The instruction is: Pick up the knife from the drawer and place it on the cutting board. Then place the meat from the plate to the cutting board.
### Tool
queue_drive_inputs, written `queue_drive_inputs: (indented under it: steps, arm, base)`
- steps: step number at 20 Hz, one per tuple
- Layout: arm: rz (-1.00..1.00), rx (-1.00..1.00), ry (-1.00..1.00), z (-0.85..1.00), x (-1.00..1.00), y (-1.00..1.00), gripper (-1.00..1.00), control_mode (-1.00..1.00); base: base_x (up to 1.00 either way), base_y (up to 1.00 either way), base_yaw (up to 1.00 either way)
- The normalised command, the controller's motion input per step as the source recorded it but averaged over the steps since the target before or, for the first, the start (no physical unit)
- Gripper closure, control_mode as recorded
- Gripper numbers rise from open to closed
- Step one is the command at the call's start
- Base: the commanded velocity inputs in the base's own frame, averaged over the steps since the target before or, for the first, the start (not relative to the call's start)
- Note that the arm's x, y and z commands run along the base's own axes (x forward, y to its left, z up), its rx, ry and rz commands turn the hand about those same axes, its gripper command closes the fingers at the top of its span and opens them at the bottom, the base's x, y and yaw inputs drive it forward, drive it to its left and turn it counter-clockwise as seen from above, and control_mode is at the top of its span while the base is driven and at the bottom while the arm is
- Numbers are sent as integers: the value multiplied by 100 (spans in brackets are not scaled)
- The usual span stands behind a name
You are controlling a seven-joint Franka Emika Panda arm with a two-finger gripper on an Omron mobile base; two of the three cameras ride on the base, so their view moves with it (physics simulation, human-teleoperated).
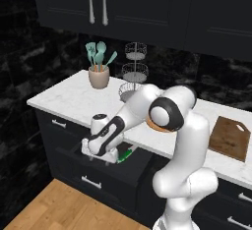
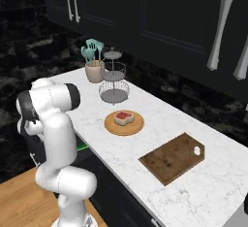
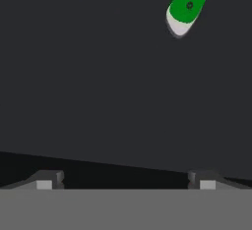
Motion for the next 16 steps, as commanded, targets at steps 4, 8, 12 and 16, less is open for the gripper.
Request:
queue_drive_inputs:
  steps: [4, 8, 12, 16]
  arm:
    - [0, -1, 32, -68, 14, 60, -100, -100]
    - [2, -10, 26, -13, -77, 98, -100, -100]
    - [8, -17, 12, 38, -100, 99, -100, -100]
    - [7, -15, 2, 61, -100, 84, -100, -100]
  base:
    - [0, 0, 0]
    - [0, 0, 0]
    - [0, 0, 0]
    - [0, 0, 0]
